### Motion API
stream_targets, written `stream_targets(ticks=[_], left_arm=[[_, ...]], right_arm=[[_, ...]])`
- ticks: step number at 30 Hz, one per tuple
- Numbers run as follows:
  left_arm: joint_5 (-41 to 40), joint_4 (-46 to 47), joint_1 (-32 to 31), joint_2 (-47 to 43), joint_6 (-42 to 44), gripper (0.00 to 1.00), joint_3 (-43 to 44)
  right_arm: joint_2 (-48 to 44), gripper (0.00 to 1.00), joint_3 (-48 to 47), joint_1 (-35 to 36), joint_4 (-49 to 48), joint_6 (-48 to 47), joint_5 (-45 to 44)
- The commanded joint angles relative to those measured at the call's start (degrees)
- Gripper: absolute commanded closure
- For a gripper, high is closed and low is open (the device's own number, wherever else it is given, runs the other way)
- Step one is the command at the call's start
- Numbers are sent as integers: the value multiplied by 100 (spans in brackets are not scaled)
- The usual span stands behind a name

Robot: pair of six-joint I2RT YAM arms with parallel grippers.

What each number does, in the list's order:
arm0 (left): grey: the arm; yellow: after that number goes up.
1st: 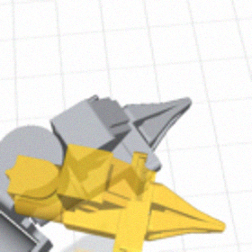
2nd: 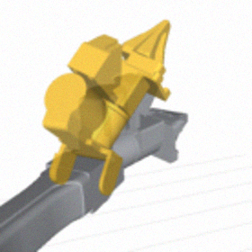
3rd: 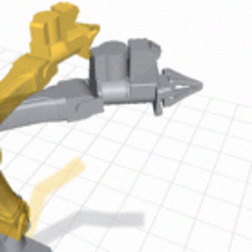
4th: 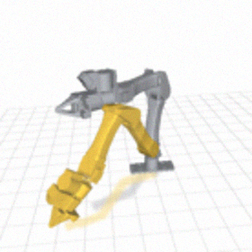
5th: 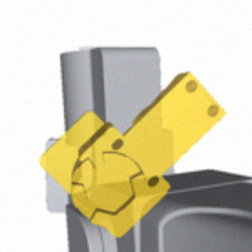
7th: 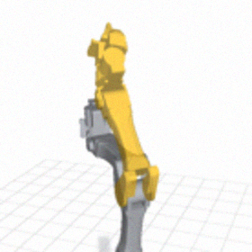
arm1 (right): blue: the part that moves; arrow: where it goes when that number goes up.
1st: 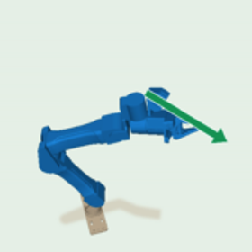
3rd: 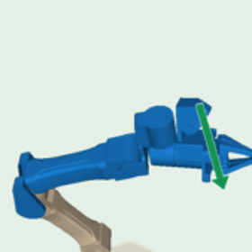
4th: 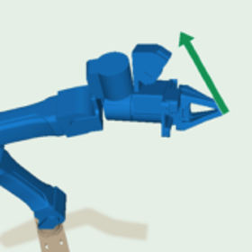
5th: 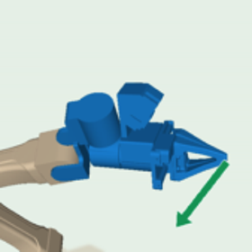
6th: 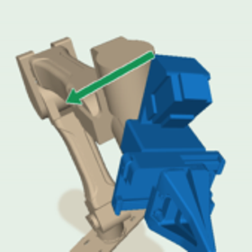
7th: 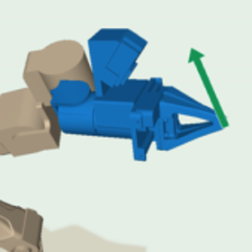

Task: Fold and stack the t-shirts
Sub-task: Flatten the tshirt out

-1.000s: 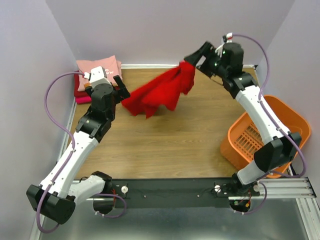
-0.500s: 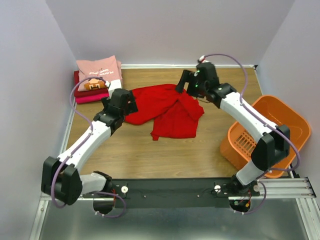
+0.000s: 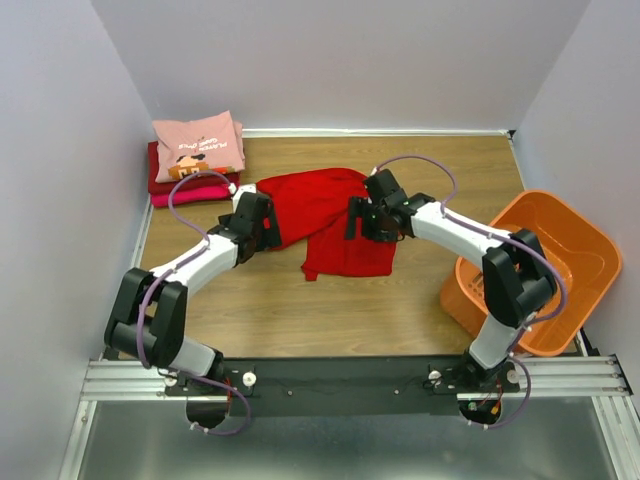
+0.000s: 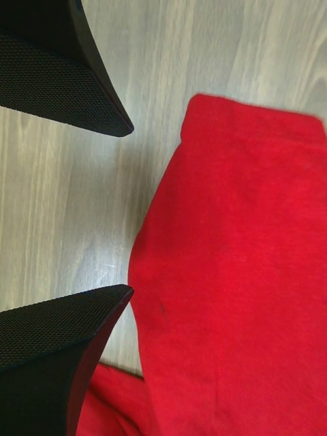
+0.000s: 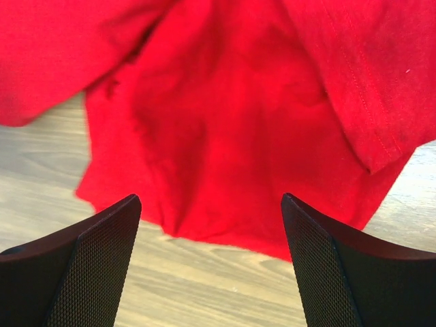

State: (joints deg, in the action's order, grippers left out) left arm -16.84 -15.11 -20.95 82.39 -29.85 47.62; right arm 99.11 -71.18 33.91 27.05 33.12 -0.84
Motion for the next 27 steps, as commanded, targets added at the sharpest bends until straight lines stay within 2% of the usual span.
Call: stream_targets(ticks=[1,7,11,15,16,17,18,19,20,21,22,23,24,27], left_arm=[[357,474,47,286,40,4,-60],[295,773,56,813,163,9,99],[304,948,56,1121,225,17,178],[383,1063,56,1253,234,31,248],[401,1098,56,1279,242,34,266],[418,1116,56,1306,260,42,292],[436,1151,56,1376,303,47,353],[436,1151,56,1411,330,52,388],[436,1151,56,1481,356,65,432],[436,1151,56,1499,383,72,529],[436,1151,56,1517,470,87,564],[436,1151,56,1526,523,95,617],[410,1151,56,1517,576,100,713],[270,967,65,1421,787,100,994]], right_arm=[[468,12,95,19,108,19,-74],[943,12,113,116,248,27,-65],[1180,16,113,160,529,36,-468],[1286,40,69,160,713,54,-837],[1321,52,43,160,749,54,-891],[1382,61,16,160,784,54,-918],[1426,82,-71,160,880,115,-987],[1462,90,-115,160,933,141,-1032],[1532,95,-177,160,1056,133,-1076],[1558,99,-308,160,1135,115,-1146],[1567,99,-370,160,1206,98,-1207],[1559,99,-440,160,1267,98,-1269],[1498,100,-493,160,1372,72,-1391],[1348,99,-774,151,1627,28,-1585]])
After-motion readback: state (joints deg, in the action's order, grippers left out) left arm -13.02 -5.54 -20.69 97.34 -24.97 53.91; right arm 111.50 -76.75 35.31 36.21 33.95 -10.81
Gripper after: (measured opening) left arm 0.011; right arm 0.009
